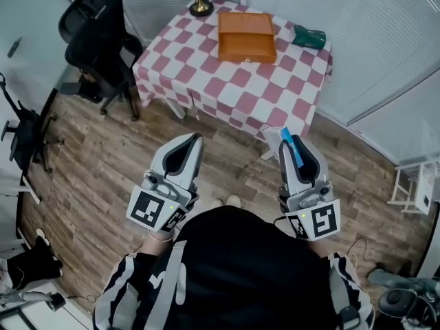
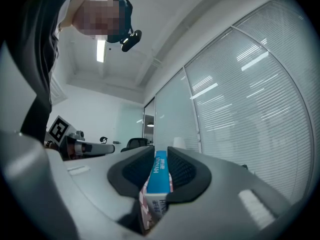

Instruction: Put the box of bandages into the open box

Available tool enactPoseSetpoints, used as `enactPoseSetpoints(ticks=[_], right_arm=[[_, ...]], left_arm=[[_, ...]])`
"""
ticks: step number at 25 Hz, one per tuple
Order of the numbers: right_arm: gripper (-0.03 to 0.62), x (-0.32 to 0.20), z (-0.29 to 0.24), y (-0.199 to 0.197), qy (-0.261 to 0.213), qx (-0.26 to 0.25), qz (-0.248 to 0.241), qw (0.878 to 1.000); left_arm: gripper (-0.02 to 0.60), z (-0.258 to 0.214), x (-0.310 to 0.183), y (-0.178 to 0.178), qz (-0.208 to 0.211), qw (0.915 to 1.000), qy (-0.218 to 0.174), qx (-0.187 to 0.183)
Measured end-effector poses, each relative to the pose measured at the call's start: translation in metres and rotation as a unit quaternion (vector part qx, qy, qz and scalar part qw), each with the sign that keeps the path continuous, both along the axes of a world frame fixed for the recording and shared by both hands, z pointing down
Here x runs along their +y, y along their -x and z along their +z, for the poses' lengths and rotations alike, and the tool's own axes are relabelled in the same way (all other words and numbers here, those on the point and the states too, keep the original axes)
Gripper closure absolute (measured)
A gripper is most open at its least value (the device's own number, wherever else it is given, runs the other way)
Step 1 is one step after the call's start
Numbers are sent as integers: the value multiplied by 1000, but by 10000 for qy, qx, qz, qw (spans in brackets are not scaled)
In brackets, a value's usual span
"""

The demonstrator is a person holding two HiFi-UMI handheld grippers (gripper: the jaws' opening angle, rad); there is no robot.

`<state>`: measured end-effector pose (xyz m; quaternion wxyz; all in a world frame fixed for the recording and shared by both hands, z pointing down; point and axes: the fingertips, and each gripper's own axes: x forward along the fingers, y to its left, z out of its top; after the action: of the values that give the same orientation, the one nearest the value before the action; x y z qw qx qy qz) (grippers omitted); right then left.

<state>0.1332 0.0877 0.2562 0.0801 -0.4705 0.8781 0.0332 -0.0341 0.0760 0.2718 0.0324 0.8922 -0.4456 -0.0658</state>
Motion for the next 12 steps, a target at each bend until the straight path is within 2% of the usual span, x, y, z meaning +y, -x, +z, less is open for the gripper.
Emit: enactPoseSetpoints(ticks=[12], right_arm=[[514,-10,14,5,196,16,-311,9993]], left_arm=[[586,-3,3,8,-312,9995,2,94]])
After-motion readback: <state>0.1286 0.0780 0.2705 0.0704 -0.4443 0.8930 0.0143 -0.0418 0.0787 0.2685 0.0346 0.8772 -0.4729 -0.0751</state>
